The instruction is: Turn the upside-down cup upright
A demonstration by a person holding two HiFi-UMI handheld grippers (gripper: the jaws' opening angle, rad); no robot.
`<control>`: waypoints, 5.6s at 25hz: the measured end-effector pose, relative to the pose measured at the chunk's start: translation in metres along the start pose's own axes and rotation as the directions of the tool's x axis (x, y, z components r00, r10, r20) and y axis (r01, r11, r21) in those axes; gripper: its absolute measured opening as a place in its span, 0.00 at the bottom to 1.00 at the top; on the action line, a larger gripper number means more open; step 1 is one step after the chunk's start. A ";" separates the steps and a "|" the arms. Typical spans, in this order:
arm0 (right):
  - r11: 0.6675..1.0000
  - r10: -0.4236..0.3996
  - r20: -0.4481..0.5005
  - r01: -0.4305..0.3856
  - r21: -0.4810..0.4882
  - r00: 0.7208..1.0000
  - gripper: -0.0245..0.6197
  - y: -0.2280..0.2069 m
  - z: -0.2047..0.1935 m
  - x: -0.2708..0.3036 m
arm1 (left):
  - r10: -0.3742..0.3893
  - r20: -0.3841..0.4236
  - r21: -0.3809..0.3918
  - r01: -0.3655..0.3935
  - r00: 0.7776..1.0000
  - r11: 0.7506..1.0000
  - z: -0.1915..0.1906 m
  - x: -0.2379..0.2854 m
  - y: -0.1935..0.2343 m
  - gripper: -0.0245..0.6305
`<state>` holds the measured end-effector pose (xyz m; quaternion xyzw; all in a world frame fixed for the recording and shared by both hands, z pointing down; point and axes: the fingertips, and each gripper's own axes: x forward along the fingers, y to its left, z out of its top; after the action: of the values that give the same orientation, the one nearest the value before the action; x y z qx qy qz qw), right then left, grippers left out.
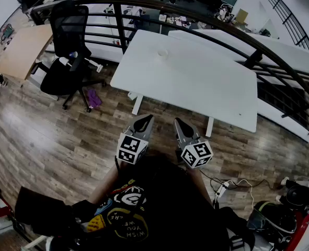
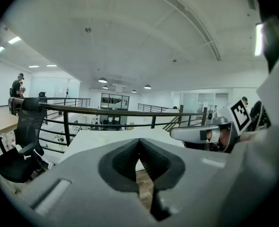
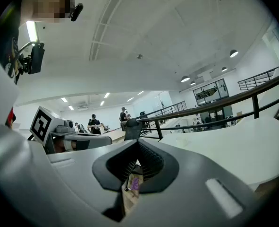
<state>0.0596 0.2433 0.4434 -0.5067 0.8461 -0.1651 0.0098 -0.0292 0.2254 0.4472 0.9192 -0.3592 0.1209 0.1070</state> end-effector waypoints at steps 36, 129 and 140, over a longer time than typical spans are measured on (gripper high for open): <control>0.996 0.089 -0.032 -0.089 0.004 0.996 0.03 0.029 -0.018 0.100 | -0.112 -0.060 -0.053 0.109 0.992 0.993 -0.028 0.000 0.071 0.04; 0.189 0.264 0.442 -0.496 0.848 0.857 0.65 -0.291 0.053 0.417 | -0.333 -0.060 -0.517 0.256 0.941 0.817 0.058 0.440 0.309 0.10; 0.211 0.343 0.470 -0.554 0.805 0.813 0.62 -0.255 0.058 0.424 | -0.360 -0.099 -0.170 0.341 0.928 0.925 0.054 0.408 0.287 0.14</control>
<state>0.0821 -0.2477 0.5260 -0.1559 0.7079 -0.5476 0.4179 0.0730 -0.2552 0.5499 0.9483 -0.1892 0.1312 0.2186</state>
